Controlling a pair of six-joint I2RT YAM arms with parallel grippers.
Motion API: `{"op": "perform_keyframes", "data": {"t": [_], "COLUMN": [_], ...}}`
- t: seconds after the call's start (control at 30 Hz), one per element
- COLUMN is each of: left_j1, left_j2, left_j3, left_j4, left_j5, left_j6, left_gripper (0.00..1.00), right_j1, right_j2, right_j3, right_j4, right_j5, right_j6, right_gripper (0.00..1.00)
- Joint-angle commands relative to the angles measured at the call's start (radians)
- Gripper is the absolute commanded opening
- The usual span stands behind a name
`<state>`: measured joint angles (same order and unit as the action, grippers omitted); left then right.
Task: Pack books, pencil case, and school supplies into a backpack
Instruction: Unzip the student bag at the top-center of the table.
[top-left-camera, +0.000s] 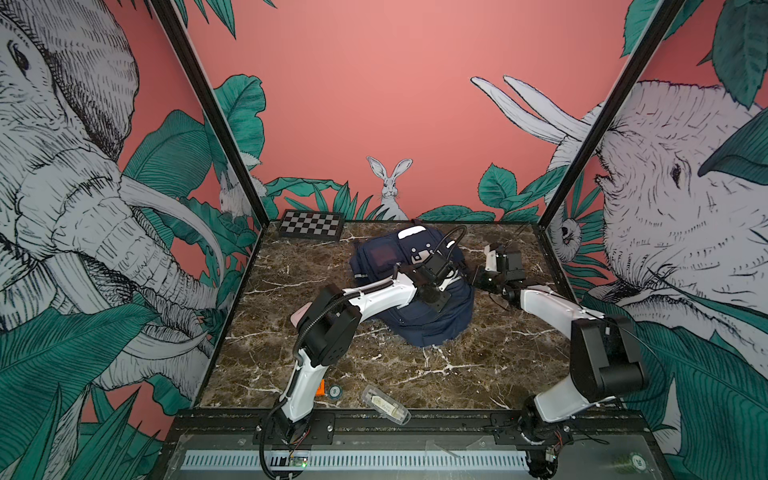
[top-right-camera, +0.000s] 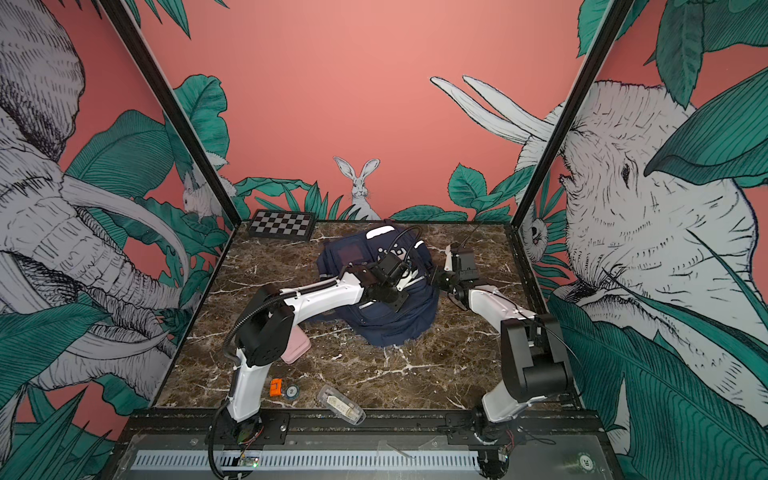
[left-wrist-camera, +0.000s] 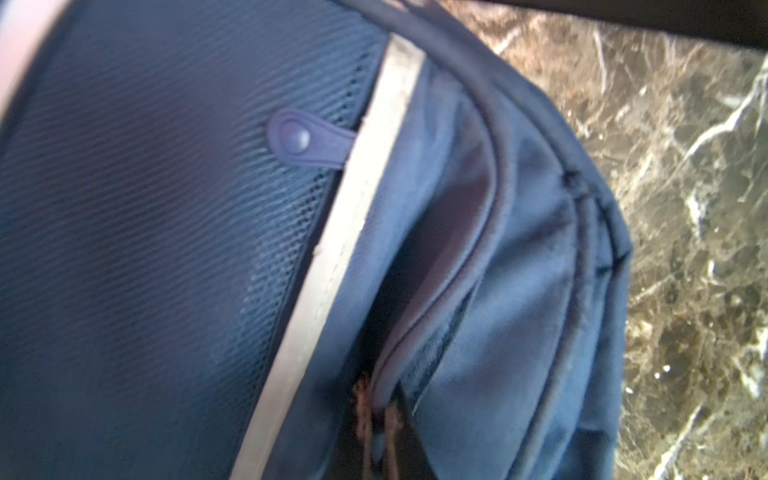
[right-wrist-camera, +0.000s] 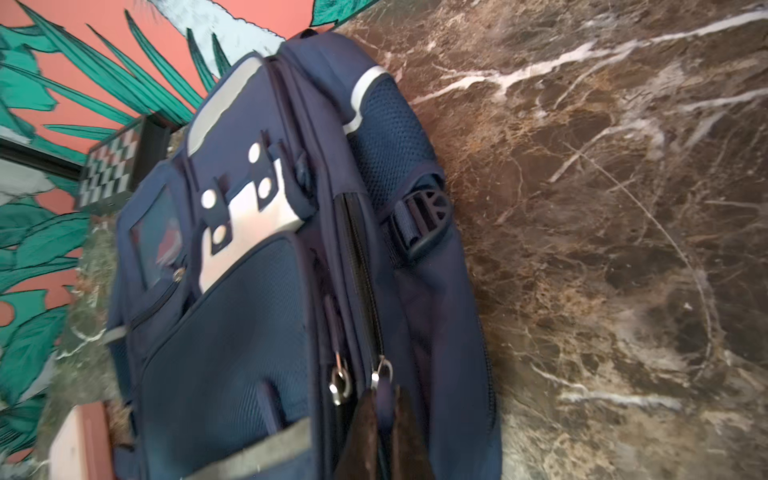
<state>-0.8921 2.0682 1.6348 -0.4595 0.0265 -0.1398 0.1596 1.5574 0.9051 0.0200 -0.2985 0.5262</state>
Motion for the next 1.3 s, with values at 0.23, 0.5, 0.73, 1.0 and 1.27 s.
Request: {"op": "perform_keyframes", "data": {"t": [0.23,0.5,0.73,1.0,1.27], "left_j1": [0.074,0.074,0.072,0.068,0.069], "left_j2": [-0.009,0.032,0.040,0.004,-0.018], "left_j3": [0.058,0.122,0.173,0.180,0.128], "left_j4": [0.045,0.010,-0.017,-0.033,0.000], "left_j5": [-0.064,-0.022,0.029,0.032,0.062], "left_j6": [-0.022,-0.001,0.000,0.019,-0.035], "left_gripper": [0.00,0.00,0.00,0.00,0.00], "right_j1": [-0.024,0.051,0.265,0.377,0.288], "right_j2": [-0.152,-0.294,-0.266,-0.046,-0.064], "right_j3": [-0.154,-0.251,-0.254,-0.236,-0.218], "right_j4": [-0.033,0.014,0.052,0.301,0.181], "right_j5": [-0.047,-0.064,0.098,0.086,0.144], "right_j6": [0.002,0.129,0.186,0.285,0.253], "right_gripper": [0.00,0.00,0.00,0.00,0.00]}}
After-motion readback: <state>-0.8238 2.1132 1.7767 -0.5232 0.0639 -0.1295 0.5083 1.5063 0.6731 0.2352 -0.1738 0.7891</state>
